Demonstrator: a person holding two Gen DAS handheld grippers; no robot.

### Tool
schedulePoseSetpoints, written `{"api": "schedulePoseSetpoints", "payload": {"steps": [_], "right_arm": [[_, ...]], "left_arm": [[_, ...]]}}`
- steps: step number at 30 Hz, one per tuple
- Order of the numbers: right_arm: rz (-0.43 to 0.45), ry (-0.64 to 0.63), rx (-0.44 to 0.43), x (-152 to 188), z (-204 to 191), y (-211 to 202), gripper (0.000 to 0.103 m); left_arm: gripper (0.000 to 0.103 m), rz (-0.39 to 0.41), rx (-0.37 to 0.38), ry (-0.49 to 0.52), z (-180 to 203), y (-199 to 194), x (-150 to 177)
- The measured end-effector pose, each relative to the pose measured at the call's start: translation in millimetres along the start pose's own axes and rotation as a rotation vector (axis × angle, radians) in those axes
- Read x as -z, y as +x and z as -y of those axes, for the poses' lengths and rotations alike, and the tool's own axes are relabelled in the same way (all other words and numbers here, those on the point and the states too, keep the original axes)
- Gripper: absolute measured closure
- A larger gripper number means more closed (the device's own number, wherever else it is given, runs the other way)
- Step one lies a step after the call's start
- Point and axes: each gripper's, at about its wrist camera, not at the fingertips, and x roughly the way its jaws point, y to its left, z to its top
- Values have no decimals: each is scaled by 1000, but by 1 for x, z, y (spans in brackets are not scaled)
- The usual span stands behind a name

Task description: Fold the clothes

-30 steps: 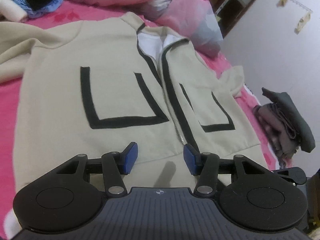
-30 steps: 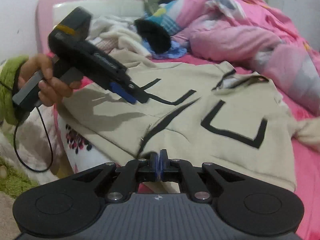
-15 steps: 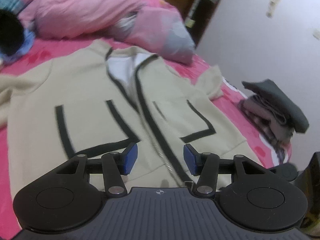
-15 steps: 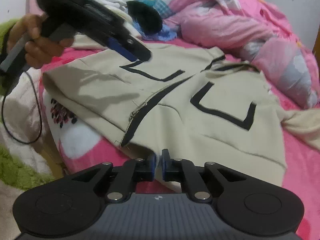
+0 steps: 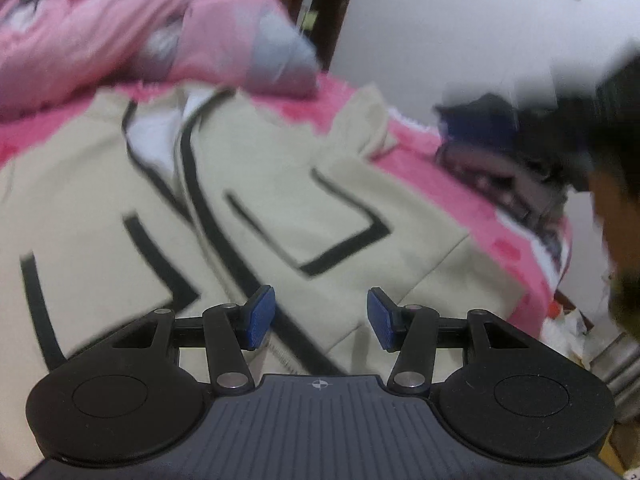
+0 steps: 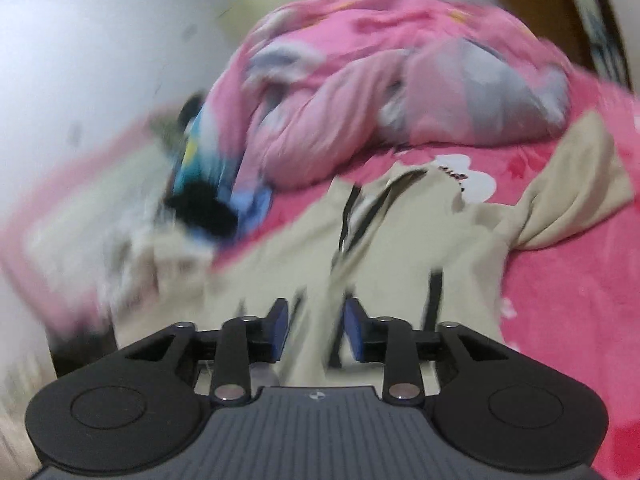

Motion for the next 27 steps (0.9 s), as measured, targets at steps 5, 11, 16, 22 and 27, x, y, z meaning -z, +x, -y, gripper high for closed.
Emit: {"api": "schedulePoseSetpoints", "payload": {"steps": [5, 11, 16, 22, 27], "right_arm": [[-32, 238, 13, -73, 37, 105, 54], [-56, 318, 195, -118, 75, 234, 60], [-22, 372, 284, -128, 97, 282, 92], [135, -284, 333, -128, 0, 281, 97], [-26, -1025, 378, -61, -83, 348, 97]], "left_arm": [[51, 13, 41, -46, -13, 2, 9], [51, 34, 92, -99, -27, 4, 20], [51, 59, 134, -122, -36, 4, 28], [51, 99, 188, -129, -45, 4, 36], [51, 120, 217, -140, -49, 3, 39]]}}
